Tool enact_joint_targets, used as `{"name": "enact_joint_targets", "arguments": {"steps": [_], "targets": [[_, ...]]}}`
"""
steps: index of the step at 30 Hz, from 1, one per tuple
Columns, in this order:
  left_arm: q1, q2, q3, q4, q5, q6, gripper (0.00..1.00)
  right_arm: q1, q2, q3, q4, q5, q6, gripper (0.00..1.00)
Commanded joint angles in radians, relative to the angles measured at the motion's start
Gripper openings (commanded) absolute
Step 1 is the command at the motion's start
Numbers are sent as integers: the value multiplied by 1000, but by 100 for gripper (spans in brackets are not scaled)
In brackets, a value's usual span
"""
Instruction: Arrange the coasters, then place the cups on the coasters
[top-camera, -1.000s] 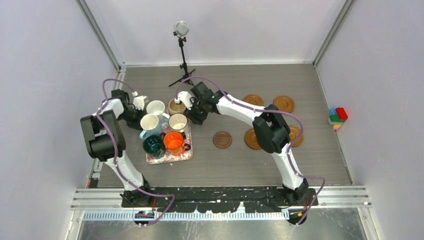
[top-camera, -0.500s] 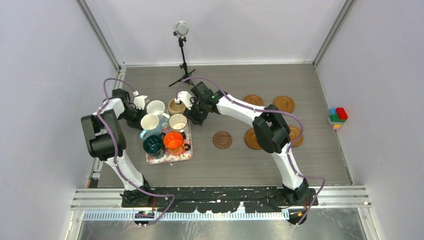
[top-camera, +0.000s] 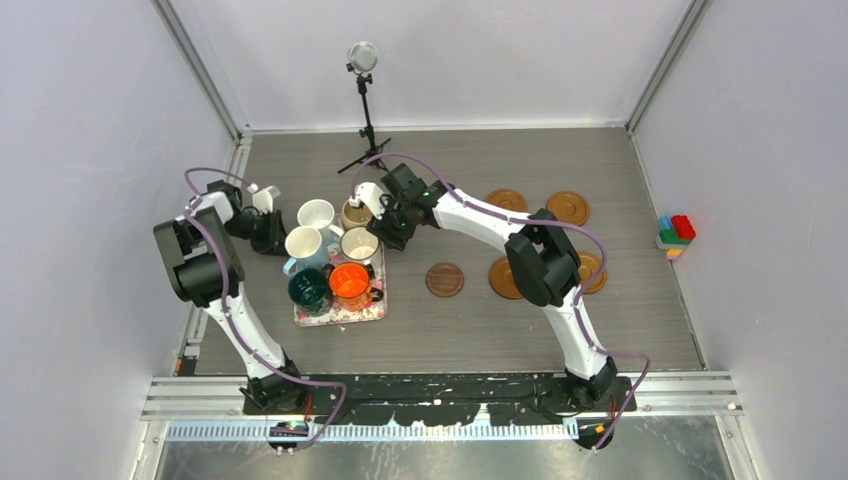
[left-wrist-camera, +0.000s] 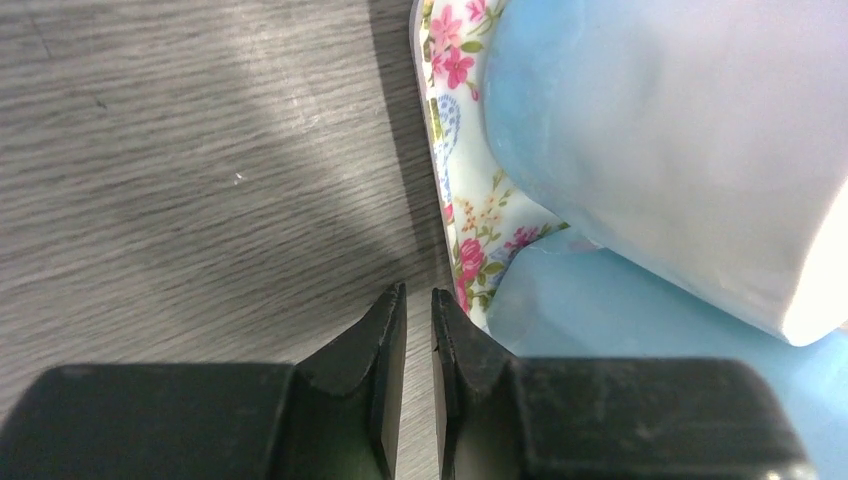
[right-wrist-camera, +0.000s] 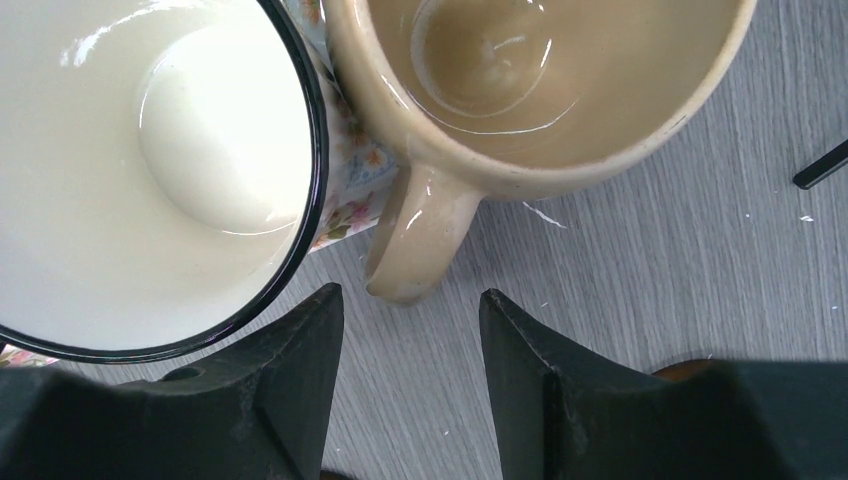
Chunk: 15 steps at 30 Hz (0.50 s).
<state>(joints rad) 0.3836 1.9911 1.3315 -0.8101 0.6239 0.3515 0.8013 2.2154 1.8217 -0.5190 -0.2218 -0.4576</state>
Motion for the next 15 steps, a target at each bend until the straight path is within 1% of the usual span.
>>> {"name": "enact_joint_targets", "arguments": {"steps": [1, 4, 7, 9, 15], "targets": [[6, 7, 8, -43, 82, -13, 18, -2, -28, 16, 28, 7, -8, 57], [0, -4, -6, -39, 84, -11, 18, -4, -24, 21, 30, 12, -2, 57], [1, -19, -23, -27, 68, -10, 21, -3, -9, 39, 34, 36, 7, 56], [1, -35, -37, -12, 50, -11, 25, -4, 3, 54, 34, 60, 8, 54], [1, -90, -92, 46, 21, -34, 42, -18, 35, 93, 36, 109, 17, 50]]}}
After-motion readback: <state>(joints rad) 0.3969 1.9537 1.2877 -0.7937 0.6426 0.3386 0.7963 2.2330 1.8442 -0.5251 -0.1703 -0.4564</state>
